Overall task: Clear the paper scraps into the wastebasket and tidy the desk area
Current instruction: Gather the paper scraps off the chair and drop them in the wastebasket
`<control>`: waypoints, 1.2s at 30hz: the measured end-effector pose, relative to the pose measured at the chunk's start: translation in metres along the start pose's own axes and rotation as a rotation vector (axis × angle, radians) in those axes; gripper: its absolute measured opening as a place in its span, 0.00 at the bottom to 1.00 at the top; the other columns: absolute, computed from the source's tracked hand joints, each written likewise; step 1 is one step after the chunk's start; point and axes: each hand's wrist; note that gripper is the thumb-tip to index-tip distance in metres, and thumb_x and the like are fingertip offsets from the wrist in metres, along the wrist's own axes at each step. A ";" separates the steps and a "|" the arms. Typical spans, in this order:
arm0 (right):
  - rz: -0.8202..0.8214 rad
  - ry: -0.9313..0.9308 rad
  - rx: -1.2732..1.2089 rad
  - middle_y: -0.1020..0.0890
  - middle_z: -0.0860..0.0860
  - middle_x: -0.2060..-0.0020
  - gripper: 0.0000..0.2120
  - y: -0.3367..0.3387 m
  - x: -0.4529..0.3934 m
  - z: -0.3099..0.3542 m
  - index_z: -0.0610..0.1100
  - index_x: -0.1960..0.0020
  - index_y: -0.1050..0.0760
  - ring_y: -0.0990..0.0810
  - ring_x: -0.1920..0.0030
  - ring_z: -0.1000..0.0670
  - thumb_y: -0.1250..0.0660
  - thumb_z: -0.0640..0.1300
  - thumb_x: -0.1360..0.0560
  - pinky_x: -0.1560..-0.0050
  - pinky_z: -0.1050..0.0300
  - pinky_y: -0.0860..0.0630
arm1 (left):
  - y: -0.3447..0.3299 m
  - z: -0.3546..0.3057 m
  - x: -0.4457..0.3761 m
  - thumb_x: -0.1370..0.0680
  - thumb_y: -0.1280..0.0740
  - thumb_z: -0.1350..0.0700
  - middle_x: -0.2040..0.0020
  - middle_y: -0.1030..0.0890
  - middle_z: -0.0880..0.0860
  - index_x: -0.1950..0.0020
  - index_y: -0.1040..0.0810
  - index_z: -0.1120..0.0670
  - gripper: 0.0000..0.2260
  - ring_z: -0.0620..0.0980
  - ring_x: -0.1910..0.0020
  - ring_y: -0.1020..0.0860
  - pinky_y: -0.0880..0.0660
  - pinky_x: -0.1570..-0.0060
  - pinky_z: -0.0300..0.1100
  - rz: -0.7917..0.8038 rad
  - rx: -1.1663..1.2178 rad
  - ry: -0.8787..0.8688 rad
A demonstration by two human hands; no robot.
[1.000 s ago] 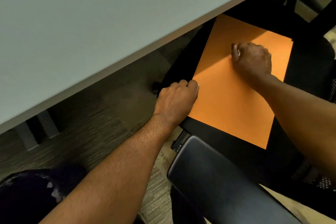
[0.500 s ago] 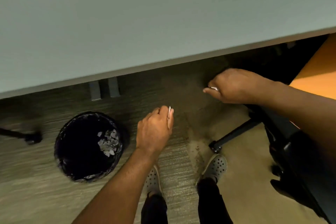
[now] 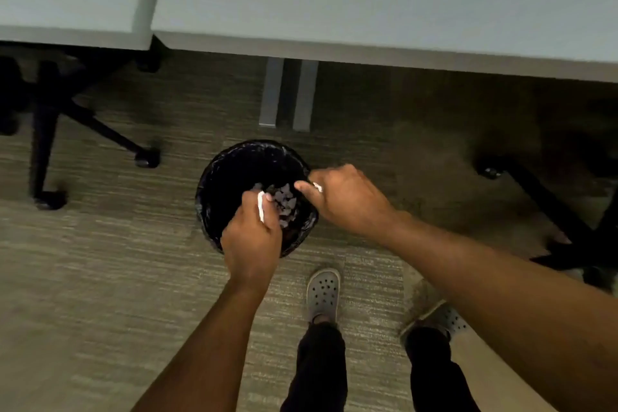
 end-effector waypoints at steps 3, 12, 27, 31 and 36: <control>-0.217 -0.036 -0.138 0.30 0.53 0.73 0.20 -0.038 -0.020 0.025 0.47 0.66 0.34 0.29 0.73 0.52 0.43 0.55 0.18 0.72 0.57 0.36 | 0.005 0.020 -0.006 0.18 0.46 0.49 0.60 0.18 0.58 0.44 0.25 0.58 0.16 0.59 0.66 0.21 0.36 0.68 0.41 -0.087 0.047 0.072; -0.223 -0.350 -0.421 0.18 0.47 0.50 0.19 -0.124 -0.071 0.042 0.46 0.47 0.24 0.21 0.47 0.46 0.43 0.60 0.21 0.53 0.57 0.29 | -0.012 0.062 -0.027 0.17 0.49 0.47 0.41 0.22 0.60 0.36 0.26 0.58 0.21 0.59 0.47 0.23 0.31 0.56 0.46 0.031 0.025 0.255; 0.089 -0.283 -0.080 0.44 0.47 0.22 0.29 -0.147 -0.028 0.026 0.50 0.22 0.46 0.50 0.23 0.44 0.53 0.62 0.19 0.26 0.41 0.52 | -0.022 0.086 0.014 0.17 0.57 0.44 0.20 0.51 0.54 0.20 0.48 0.53 0.26 0.53 0.21 0.53 0.55 0.25 0.53 0.351 -0.229 0.238; 0.037 -0.245 -0.028 0.40 0.46 0.24 0.29 -0.119 -0.018 0.022 0.48 0.24 0.41 0.46 0.24 0.44 0.52 0.62 0.19 0.25 0.42 0.49 | -0.019 0.064 0.014 0.16 0.55 0.45 0.20 0.50 0.55 0.21 0.45 0.55 0.26 0.54 0.22 0.52 0.53 0.24 0.54 0.352 -0.184 0.179; -0.027 -0.279 0.008 0.34 0.45 0.27 0.28 -0.075 0.010 0.010 0.46 0.26 0.37 0.41 0.26 0.43 0.50 0.61 0.19 0.27 0.43 0.45 | -0.018 0.013 0.012 0.17 0.53 0.45 0.21 0.43 0.57 0.23 0.39 0.58 0.26 0.55 0.22 0.47 0.47 0.26 0.55 0.326 -0.076 0.109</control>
Point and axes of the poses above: each hand's wrist, its own x-axis away from the middle knuckle, its own y-axis out of the back of the hand, z = x × y
